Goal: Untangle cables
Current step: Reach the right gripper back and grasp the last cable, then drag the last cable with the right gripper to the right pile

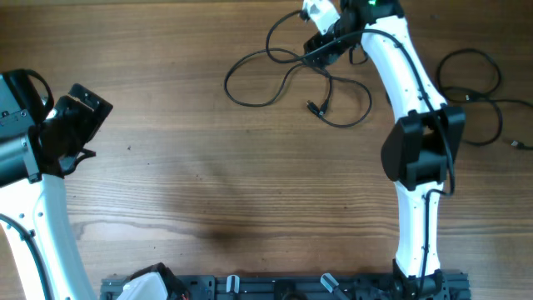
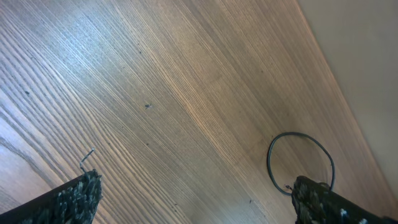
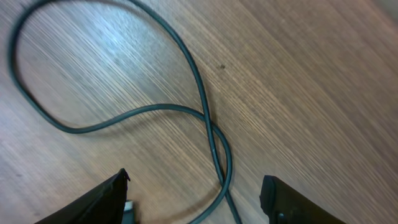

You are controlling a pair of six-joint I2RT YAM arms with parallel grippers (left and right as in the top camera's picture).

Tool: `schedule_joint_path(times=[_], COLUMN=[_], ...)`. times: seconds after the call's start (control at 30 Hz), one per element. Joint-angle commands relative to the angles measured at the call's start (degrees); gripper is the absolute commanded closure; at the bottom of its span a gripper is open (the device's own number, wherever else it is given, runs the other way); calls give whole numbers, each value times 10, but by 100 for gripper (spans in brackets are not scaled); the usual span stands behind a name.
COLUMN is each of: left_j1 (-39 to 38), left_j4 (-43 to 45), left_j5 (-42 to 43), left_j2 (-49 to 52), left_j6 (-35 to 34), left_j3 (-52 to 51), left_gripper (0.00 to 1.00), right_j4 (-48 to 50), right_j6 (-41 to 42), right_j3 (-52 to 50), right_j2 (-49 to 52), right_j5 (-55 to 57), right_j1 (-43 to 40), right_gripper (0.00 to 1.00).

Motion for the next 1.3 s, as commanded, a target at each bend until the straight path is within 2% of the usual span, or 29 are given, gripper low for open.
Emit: schedule_joint_path(times=[0.0, 0.27, 0.4, 0.53, 0.83, 0.93, 0.97, 1.1, 1.27], left_j1=[2, 2, 2, 2, 2, 2, 2, 2, 2], left_j4=[2, 2, 2, 2, 2, 2, 2, 2, 2], left_j5=[-3, -4, -3, -3, -3, -3, -3, -3, -3], left_j2=[0, 0, 0, 0, 0, 0, 0, 0, 0], left_j6=[-2, -2, -2, -2, -2, -2, -2, -2, -2], left_j3=[2, 2, 2, 2, 2, 2, 2, 2, 2], left_gripper=[0, 0, 0, 0, 0, 0, 0, 0, 0], right_j4=[21, 92, 118, 130, 138, 138, 138, 131, 98], right_j6=[-37, -37, -34, -15, 0, 48, 81, 191, 270], right_j3=[4, -1, -3, -4, -40, -40, -39, -39, -39], right_j2=[44, 108, 124, 129, 129, 129, 129, 99, -50], right_j5=[-10, -23, -22, -22, -22, -11, -4, -3, -2], right_j1=[3, 3, 3, 3, 3, 3, 3, 3, 2], right_gripper=[32, 42, 54, 60, 66, 93, 96, 96, 96])
